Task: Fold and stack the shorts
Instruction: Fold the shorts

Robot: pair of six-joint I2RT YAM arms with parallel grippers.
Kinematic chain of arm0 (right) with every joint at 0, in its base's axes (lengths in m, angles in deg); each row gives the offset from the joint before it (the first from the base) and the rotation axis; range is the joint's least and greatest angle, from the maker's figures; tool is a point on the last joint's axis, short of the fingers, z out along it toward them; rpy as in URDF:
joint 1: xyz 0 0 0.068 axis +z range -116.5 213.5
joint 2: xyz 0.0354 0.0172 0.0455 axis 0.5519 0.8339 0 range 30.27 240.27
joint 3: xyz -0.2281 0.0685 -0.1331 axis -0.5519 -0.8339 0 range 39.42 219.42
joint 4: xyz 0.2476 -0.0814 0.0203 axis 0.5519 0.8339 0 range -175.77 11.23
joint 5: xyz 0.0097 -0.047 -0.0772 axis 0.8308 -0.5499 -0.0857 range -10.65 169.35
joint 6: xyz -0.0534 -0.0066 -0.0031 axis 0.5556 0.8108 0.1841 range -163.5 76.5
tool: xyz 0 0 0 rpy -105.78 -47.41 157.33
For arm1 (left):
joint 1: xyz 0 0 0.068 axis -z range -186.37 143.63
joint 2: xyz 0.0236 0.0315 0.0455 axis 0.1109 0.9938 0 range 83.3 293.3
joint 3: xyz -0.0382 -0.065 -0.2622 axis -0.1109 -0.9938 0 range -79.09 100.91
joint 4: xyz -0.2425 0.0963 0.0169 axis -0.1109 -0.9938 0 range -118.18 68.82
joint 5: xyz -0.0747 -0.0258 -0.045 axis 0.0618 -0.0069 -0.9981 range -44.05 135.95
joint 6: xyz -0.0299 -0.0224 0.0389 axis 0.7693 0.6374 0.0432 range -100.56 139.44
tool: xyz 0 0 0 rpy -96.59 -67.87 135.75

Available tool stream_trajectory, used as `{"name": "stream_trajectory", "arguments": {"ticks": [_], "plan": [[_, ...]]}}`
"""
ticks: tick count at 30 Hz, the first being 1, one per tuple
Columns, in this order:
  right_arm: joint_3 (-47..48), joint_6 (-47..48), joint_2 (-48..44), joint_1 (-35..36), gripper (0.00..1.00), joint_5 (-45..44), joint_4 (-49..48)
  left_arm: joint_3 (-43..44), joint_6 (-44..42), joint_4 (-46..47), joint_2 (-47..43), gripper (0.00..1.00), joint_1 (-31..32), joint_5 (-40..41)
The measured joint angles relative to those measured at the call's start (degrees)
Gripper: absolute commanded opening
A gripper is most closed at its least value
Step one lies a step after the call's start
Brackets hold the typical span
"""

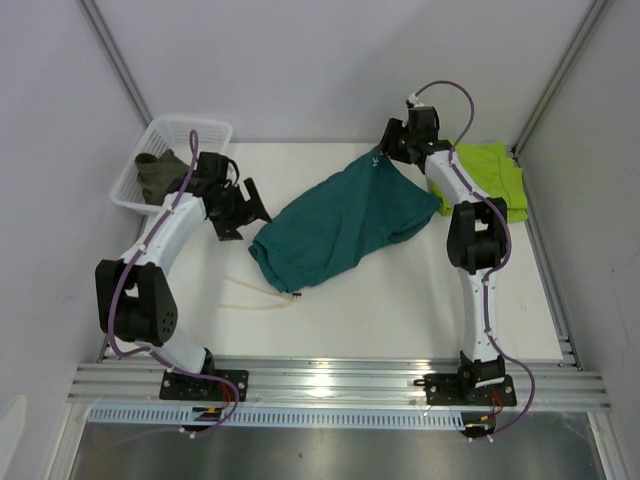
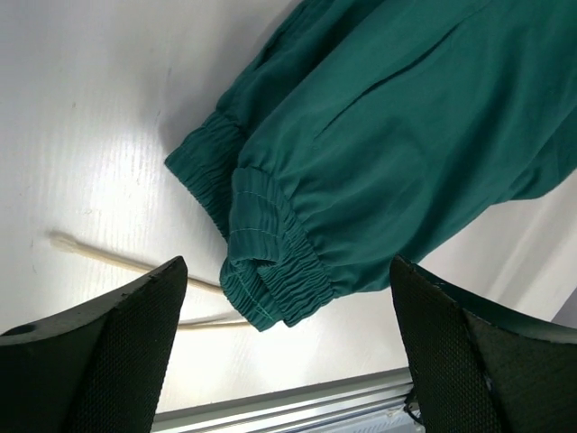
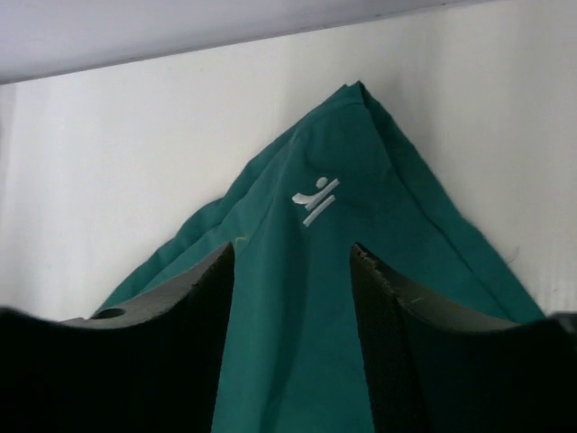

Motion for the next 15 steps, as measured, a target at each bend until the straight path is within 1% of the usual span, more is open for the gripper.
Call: {"name": "stream_trajectory", "arguments": {"ticks": [1, 2, 3, 5, 6, 8, 9, 11, 12, 14, 15], "plan": [[-0.3, -0.9, 0.0, -0.2, 0.51, 1.1, 0.0, 0.1, -0.3, 0.2, 0.0, 0.88, 0.2, -0.4], [-0.3, -1.6, 0.0, -0.5, 0.43, 2.2, 0.0, 0.3, -0.6, 0.4, 0.0, 0.86, 0.5, -1.1], [-0.3, -2.7, 0.0, -0.8, 0.4, 3.6, -0.4, 0.7, -0.8, 0.8, 0.0, 0.83, 0.8, -1.6], [-0.3, -5.4, 0.0, -1.4, 0.29, 6.6, -2.2, 1.7, -1.0, 2.1, 0.0, 0.76, 1.4, -3.4], [-0.3, -6.7, 0.1, -1.8, 0.26, 7.9, -3.0, 2.2, -1.2, 3.0, 0.0, 0.72, 1.7, -4.3], [-0.3, -9.5, 0.5, -2.8, 0.23, 10.3, -5.4, 3.1, -1.2, 5.5, 0.1, 0.68, 2.5, -6.3], [-0.3, -10.8, 0.8, -3.2, 0.23, 11.2, -6.5, 3.5, -1.2, 6.7, 0.3, 0.6, 2.9, -7.3], [-0.3, -12.8, 1.7, -3.9, 0.2, 12.3, -8.2, 4.4, -0.8, 8.6, 1.4, 0.55, 3.8, -8.8], [-0.2, -13.5, 2.4, -4.3, 0.2, 12.8, -8.8, 4.9, -0.7, 9.4, 2.3, 0.5, 4.2, -9.4], [1.0, -14.8, 4.3, -4.7, 0.18, 13.6, -9.5, 5.5, -0.6, 10.6, 4.6, 0.47, 4.8, -10.5], [1.5, -15.4, 5.6, -4.8, 0.17, 13.9, -9.9, 5.5, -0.6, 11.1, 5.8, 0.43, 5.1, -10.8]]}}
